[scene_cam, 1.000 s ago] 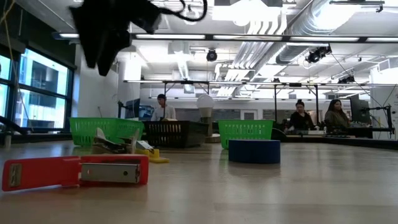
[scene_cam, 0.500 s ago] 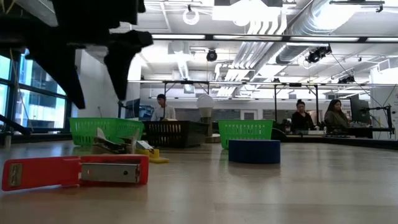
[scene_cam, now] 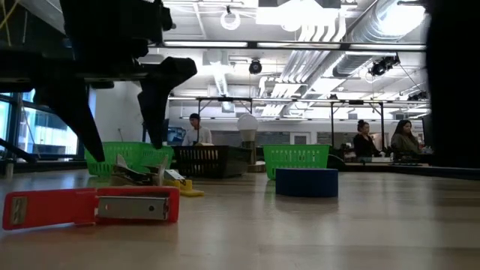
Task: Pick and place Stapler, Stapler remover, tape
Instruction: Put the gray staple remover into the left green bin
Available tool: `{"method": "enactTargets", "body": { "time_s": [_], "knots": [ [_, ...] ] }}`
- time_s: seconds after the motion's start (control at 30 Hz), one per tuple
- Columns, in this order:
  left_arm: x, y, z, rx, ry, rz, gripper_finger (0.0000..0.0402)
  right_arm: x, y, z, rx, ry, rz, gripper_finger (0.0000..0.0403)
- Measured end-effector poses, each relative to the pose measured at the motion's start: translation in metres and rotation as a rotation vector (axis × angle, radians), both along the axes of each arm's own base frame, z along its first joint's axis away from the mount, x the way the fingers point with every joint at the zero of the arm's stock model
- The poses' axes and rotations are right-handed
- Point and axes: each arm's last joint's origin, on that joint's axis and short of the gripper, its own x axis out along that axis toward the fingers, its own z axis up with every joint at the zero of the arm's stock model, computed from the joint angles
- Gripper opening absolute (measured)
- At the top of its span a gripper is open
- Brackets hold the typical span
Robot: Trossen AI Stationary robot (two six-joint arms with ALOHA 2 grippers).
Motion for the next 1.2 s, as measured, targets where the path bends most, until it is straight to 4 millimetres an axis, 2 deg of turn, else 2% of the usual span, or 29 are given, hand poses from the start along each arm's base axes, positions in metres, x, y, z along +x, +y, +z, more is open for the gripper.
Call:
{"method": "enactTargets", "body": {
  "time_s": [0.37,0.53,0.8,0.97,1.07,1.2],
  "knots": [
    [0.006,-0.004,-0.006,-0.057,-0.082,-0.098,0.0273,0.002,0.001,0.003,0.018,-0.034,0.003,0.0199],
    [0.01,-0.008,-0.017,-0.093,-0.055,-0.117,0.0273,0.002,0.001,0.003,0.025,-0.035,-0.001,0.0199],
    [0.018,-0.011,-0.037,-0.057,-0.022,-0.19,0.0273,0.003,0.002,0.003,0.037,-0.045,0.0,0.0199],
    [0.02,-0.011,-0.038,-0.039,-0.046,-0.183,0.0272,0.003,0.002,0.003,0.043,-0.043,0.005,0.0199],
    [0.021,-0.011,-0.038,-0.036,-0.057,-0.184,0.0259,0.004,0.002,0.004,0.046,-0.048,0.005,0.0199],
    [0.021,-0.012,-0.038,-0.03,-0.067,-0.181,0.0212,0.004,0.002,0.004,0.046,-0.049,0.005,0.0199]
  ]
}}
